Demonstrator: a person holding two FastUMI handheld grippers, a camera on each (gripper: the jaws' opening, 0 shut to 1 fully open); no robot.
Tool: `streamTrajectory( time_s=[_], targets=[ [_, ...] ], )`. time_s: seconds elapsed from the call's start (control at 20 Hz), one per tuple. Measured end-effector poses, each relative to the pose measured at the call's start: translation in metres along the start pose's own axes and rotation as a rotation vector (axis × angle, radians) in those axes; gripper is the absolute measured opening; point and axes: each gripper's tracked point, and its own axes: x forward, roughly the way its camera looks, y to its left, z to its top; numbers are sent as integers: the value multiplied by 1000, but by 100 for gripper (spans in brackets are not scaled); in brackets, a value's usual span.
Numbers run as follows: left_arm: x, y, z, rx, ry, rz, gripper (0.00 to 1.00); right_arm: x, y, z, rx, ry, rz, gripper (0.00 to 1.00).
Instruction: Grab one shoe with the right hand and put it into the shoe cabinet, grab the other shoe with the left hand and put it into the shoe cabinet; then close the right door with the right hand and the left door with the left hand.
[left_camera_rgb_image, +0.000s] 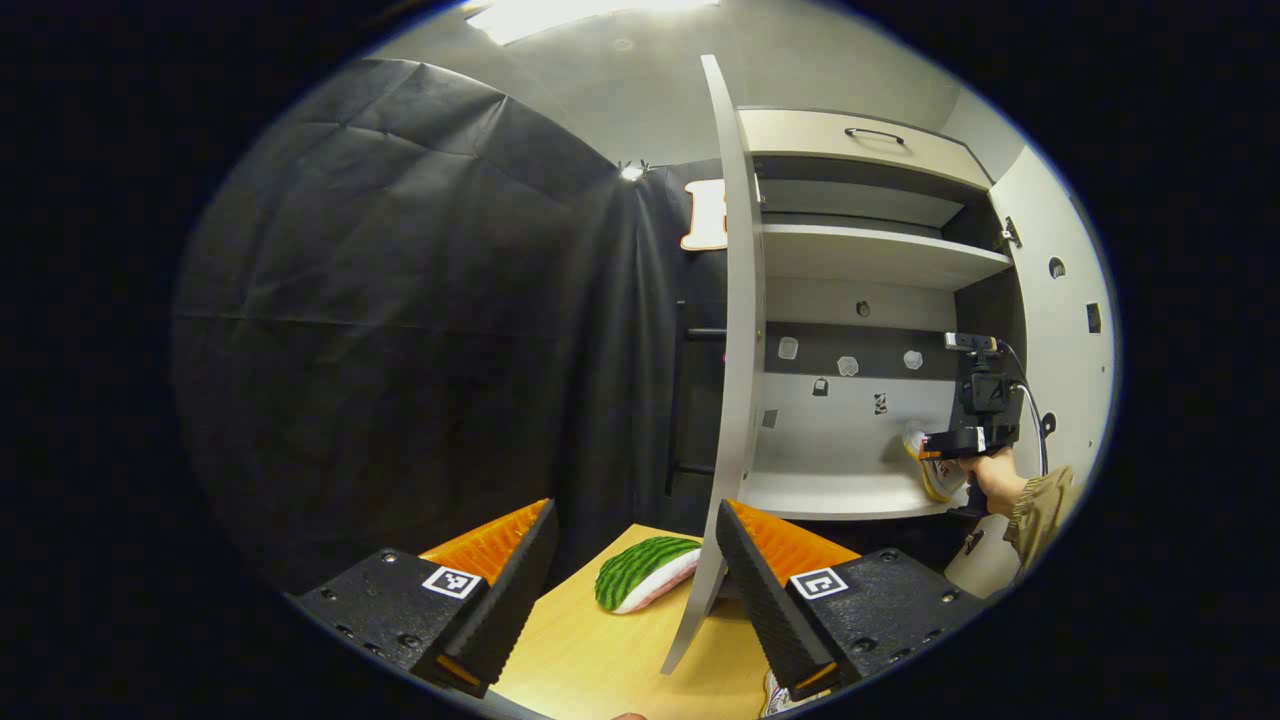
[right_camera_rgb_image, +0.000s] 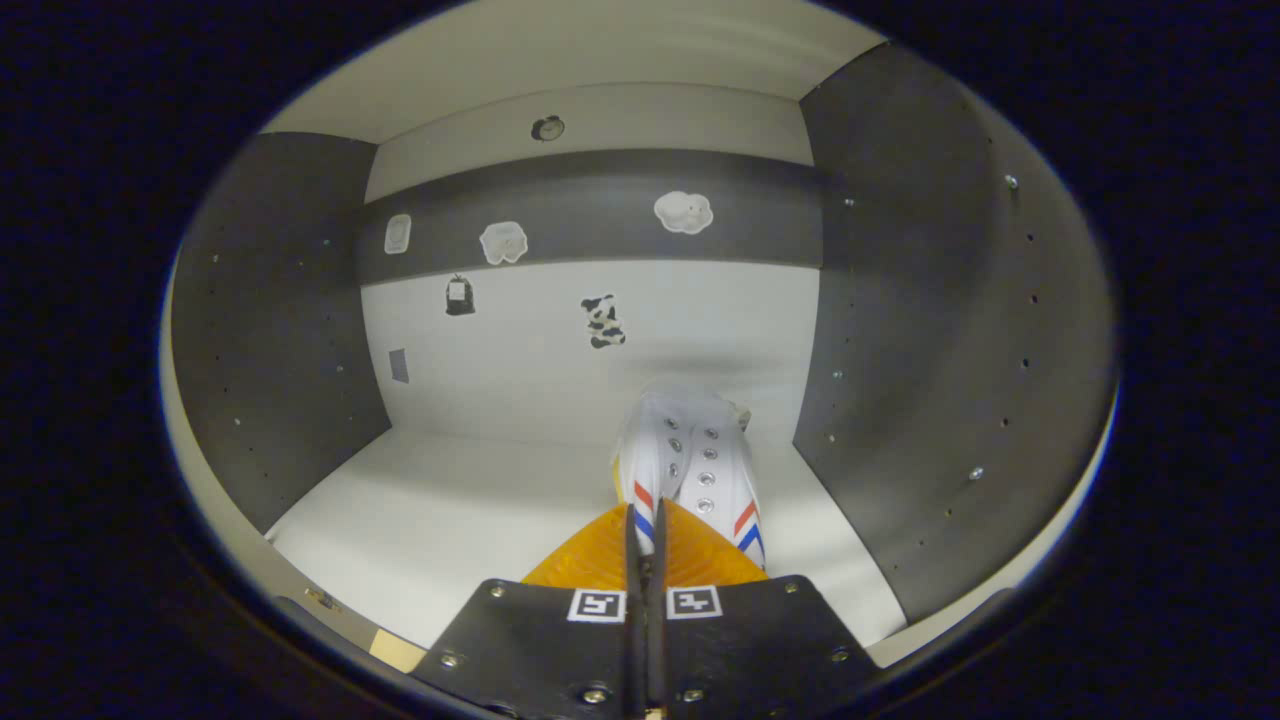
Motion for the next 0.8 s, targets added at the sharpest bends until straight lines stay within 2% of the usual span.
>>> streamTrajectory(
  time_s=[0.05, 0.15, 0.2, 0.25, 0.35, 0.4, 0.5, 0.75, 0.8],
  targets=[
    [0, -1, -1, -3, 3, -2, 96, 2, 1, -5, 5, 15, 8, 5],
    [0, -7, -4, -17, 13, -16, 93, 7, 3, -15, 8, 41, 22, 2],
    [-1, -10, -6, -23, 21, -23, 97, 4, 7, -9, 3, 21, 34, 4],
    [-2, -13, -8, -27, 30, -33, 96, 0, 17, -6, 13, 14, 64, 14],
    [-6, -21, -15, -28, 45, -59, 96, -7, 16, -2, -14, -9, 48, 23],
    [-9, -26, -18, -24, 52, -75, 93, -17, 18, 5, -22, -30, 59, 25],
    [-12, -39, -28, -16, 74, -117, 97, -45, 25, 22, -33, -82, 77, 25],
    [-26, -77, -69, 1, 166, -238, 96, -138, 35, 73, -6, -229, 128, 25],
    [-28, -86, -76, 4, 180, -266, 97, -159, 31, 84, -4, -260, 124, 18]
  ],
)
